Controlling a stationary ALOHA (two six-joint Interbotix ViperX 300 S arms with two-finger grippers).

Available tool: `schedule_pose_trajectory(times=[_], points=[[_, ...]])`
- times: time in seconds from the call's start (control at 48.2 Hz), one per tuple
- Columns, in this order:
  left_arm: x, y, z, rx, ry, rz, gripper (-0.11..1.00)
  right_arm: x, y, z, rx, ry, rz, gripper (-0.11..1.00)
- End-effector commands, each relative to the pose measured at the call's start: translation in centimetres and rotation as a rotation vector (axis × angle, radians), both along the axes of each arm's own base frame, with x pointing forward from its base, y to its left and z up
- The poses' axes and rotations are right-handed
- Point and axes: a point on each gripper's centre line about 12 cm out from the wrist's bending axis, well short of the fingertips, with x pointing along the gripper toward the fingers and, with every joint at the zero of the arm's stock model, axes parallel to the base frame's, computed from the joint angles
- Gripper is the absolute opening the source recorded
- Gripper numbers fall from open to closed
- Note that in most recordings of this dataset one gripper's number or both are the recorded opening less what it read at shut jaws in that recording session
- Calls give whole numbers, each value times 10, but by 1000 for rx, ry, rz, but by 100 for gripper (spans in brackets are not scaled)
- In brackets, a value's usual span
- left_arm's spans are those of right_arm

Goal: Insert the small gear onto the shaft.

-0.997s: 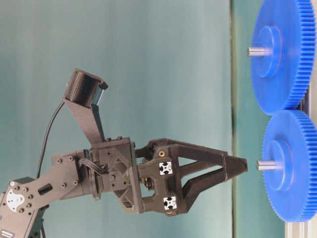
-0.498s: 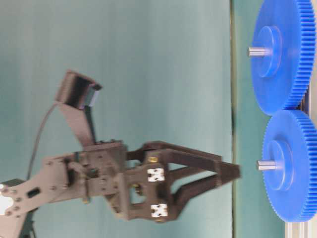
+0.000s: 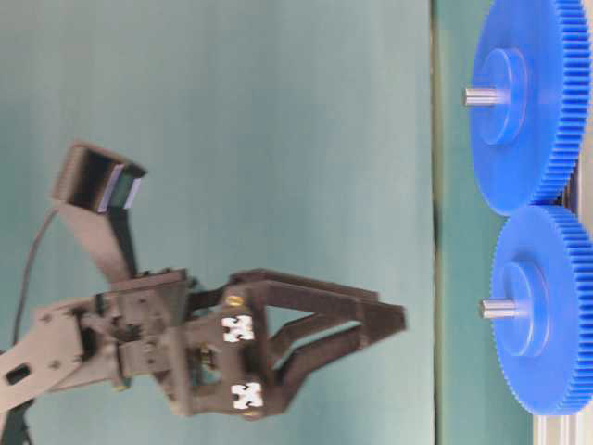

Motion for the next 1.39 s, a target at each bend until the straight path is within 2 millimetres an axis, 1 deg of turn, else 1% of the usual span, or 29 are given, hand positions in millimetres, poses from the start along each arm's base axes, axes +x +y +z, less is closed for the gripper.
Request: schedule_pose_trajectory(times=[0.0,0.27,0.54,0.664,1.37], points=[[-3,-3,29,7,-77,-1,84,2,0,4,10,-16,-6,2],[-8,-6,43,7,-110,-6,84,2,0,4,10,-15,-6,2],[-9,-8,46,4,-120,-7,84,2,0,4,10,-15,-6,2],[-8,-8,51,7,-134,-9,84,2,0,4,10,-15,-6,2],[-8,-9,52,8,-135,-12,84,2,0,4,10,-15,-6,2]])
